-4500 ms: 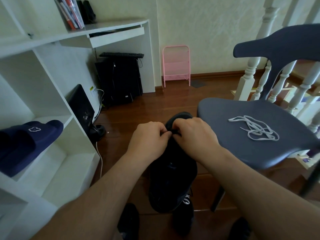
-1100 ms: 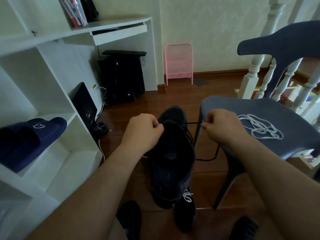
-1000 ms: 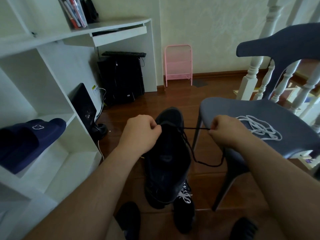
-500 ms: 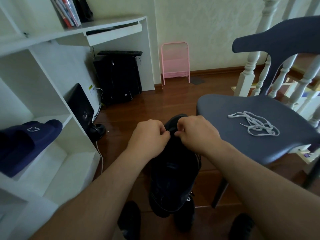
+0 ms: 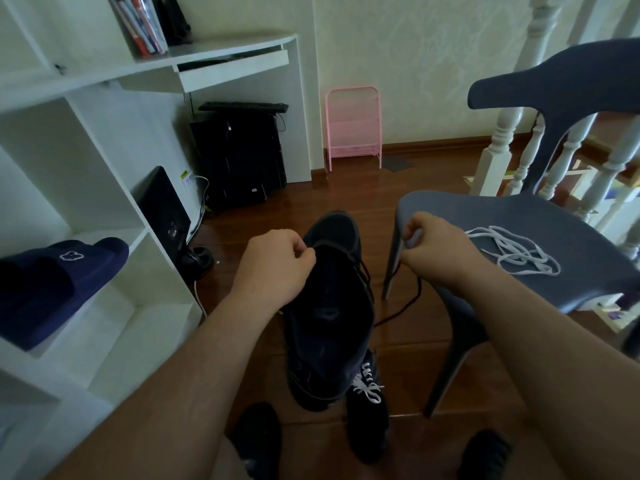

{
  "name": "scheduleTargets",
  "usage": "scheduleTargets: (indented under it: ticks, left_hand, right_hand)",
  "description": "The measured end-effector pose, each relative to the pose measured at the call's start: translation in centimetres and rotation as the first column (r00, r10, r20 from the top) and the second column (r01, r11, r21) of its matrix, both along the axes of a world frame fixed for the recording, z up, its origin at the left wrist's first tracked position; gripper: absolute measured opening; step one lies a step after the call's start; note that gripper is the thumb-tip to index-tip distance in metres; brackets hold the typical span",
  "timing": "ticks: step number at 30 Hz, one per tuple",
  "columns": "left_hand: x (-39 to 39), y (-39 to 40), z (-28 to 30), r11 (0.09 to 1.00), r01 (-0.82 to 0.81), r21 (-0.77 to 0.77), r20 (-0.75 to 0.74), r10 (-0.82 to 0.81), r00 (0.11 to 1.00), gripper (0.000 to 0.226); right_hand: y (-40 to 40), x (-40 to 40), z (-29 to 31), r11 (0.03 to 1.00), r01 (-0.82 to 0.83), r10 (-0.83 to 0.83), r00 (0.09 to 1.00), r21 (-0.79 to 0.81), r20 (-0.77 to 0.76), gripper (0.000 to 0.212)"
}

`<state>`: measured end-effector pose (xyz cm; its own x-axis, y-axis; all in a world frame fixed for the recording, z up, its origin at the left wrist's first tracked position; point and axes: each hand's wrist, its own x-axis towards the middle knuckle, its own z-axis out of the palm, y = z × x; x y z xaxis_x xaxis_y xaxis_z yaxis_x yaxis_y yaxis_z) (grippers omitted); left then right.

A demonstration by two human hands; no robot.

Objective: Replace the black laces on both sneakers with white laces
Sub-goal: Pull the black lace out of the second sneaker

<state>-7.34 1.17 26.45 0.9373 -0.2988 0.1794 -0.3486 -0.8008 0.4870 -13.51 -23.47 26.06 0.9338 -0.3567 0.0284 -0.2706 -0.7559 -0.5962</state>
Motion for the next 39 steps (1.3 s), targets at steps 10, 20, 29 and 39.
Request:
scheduleTargets:
  ticks: [10,20,29,39]
  left_hand:
    - [0.1,-0.3,0.1,0.995,0.025,-0.1,0.111,-0.014,0.994,0.012]
    - [-0.9,-0.6,-0.1,0.982,0.09,-0.166,0.201,-0.055,0.978,0.012]
    - [0.2,0.0,-0.2,0.994,0.036,-0.102,0.169,-0.019,0.986,0.01]
    - [0.9,1.8,-0.7,0.997,0.031,-0.077,0.108,-0.022,0.994,0.01]
  right_hand:
    - [2.5,0.4,-1.0,0.973,-0.183,0.204,0.968,-0.142,0.146,0.012]
    - [3.0,0.8,-1.5,0.952,-0.163,0.234,0.934,-0.26,0.269,0.007]
    - [1.3,0.6,-0.7,0.982,-0.017,0.072,0.954,-0.188,0.292,0.015]
    - [-2.0,-0.8,2.4,0.2,-0.074,-0.454,0.877,0.977,0.159,0.02]
